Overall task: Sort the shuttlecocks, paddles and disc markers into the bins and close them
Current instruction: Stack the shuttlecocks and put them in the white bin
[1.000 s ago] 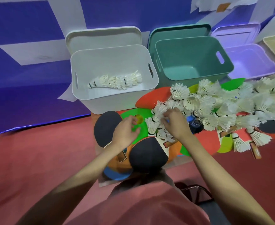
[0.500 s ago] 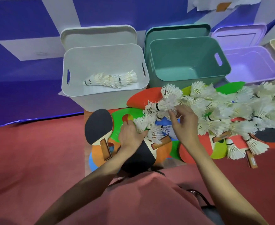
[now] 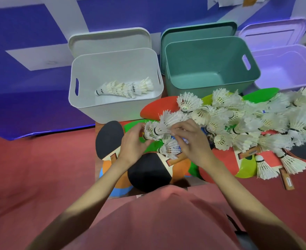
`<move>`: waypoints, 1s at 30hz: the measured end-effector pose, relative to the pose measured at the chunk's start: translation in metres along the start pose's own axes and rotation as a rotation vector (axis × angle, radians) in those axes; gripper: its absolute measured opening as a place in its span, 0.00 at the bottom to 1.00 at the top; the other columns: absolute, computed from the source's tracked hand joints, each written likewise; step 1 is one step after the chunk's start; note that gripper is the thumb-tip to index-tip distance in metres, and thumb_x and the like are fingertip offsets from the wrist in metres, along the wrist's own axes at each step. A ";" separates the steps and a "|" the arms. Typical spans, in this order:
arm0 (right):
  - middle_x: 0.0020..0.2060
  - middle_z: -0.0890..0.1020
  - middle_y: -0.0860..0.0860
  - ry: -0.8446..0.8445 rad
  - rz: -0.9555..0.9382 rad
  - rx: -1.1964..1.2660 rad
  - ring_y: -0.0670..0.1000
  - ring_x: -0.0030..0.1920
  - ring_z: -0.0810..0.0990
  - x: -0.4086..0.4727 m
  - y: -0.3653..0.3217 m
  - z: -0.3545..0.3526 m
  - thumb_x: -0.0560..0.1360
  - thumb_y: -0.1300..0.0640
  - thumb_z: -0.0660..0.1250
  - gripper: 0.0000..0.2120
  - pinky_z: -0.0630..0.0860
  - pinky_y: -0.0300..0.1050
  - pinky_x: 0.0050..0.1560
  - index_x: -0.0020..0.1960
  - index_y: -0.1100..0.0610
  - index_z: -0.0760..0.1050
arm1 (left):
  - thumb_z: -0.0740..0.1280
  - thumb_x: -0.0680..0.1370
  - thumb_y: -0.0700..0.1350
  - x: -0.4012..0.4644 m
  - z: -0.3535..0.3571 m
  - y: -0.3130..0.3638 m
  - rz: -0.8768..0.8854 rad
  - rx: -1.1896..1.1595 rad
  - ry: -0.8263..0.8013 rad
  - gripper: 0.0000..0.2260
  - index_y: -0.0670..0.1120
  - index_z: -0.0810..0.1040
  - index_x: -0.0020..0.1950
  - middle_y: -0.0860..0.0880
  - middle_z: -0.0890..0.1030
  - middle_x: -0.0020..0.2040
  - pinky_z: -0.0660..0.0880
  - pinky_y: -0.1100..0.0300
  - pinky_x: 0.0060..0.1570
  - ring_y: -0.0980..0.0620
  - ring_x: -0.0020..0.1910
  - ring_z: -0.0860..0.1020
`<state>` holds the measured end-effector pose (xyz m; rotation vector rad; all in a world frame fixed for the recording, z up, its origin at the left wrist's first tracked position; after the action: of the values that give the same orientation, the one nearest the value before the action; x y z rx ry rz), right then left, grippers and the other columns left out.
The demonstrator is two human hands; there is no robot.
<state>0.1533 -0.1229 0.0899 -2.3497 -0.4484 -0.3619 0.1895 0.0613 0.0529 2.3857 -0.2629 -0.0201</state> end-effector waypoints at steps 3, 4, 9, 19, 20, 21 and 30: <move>0.49 0.80 0.50 -0.141 -0.081 -0.072 0.52 0.48 0.71 0.003 -0.009 0.013 0.73 0.67 0.66 0.13 0.72 0.45 0.37 0.55 0.58 0.80 | 0.77 0.69 0.45 -0.001 -0.001 0.007 0.039 -0.035 -0.012 0.21 0.42 0.77 0.58 0.49 0.82 0.49 0.72 0.61 0.45 0.49 0.47 0.79; 0.49 0.79 0.50 -0.164 -0.110 -0.088 0.52 0.49 0.71 0.005 -0.013 0.016 0.73 0.68 0.66 0.14 0.70 0.43 0.36 0.55 0.58 0.80 | 0.77 0.69 0.44 -0.002 -0.001 0.008 0.045 -0.053 -0.015 0.21 0.42 0.76 0.59 0.50 0.82 0.49 0.71 0.62 0.45 0.49 0.47 0.79; 0.51 0.79 0.51 -0.216 -0.184 -0.088 0.52 0.49 0.70 0.012 -0.023 0.020 0.75 0.66 0.62 0.13 0.72 0.44 0.41 0.56 0.59 0.79 | 0.77 0.69 0.45 -0.005 -0.003 0.003 0.028 -0.166 -0.024 0.26 0.44 0.73 0.64 0.50 0.81 0.56 0.76 0.57 0.52 0.52 0.52 0.80; 0.44 0.77 0.49 -0.281 0.262 -0.083 0.50 0.49 0.74 -0.016 0.015 0.024 0.76 0.46 0.63 0.15 0.75 0.47 0.46 0.51 0.56 0.79 | 0.77 0.68 0.38 -0.022 -0.013 -0.036 -0.175 -0.289 0.080 0.22 0.43 0.75 0.59 0.53 0.80 0.48 0.78 0.60 0.48 0.52 0.48 0.81; 0.44 0.77 0.49 -0.372 0.306 -0.140 0.51 0.51 0.74 -0.024 0.019 0.032 0.74 0.44 0.65 0.16 0.75 0.49 0.45 0.51 0.55 0.79 | 0.76 0.68 0.38 -0.024 -0.013 -0.038 -0.181 -0.295 0.081 0.21 0.43 0.75 0.59 0.53 0.81 0.48 0.78 0.60 0.48 0.52 0.49 0.81; 0.45 0.77 0.50 -0.458 0.336 -0.201 0.52 0.53 0.74 -0.032 0.021 0.041 0.73 0.42 0.67 0.17 0.75 0.48 0.45 0.52 0.55 0.80 | 0.76 0.68 0.38 -0.025 -0.014 -0.039 -0.184 -0.295 0.082 0.21 0.43 0.75 0.58 0.52 0.81 0.48 0.78 0.60 0.47 0.51 0.48 0.81; 0.44 0.79 0.53 -0.436 0.385 -0.260 0.56 0.51 0.77 -0.045 0.022 0.062 0.74 0.55 0.68 0.08 0.75 0.47 0.43 0.46 0.58 0.83 | 0.77 0.68 0.40 -0.026 -0.020 -0.049 -0.171 -0.258 0.069 0.22 0.44 0.74 0.58 0.51 0.82 0.49 0.79 0.51 0.48 0.52 0.47 0.81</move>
<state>0.1299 -0.1052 0.0158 -2.7008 -0.1406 0.2964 0.1749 0.1148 0.0331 2.1409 -0.0212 -0.0483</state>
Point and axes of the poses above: each hand's wrist, its own x-axis towards the middle knuckle, its own z-axis out of the palm, y = z × x, the point moved 5 cm from there along x, towards the middle knuckle
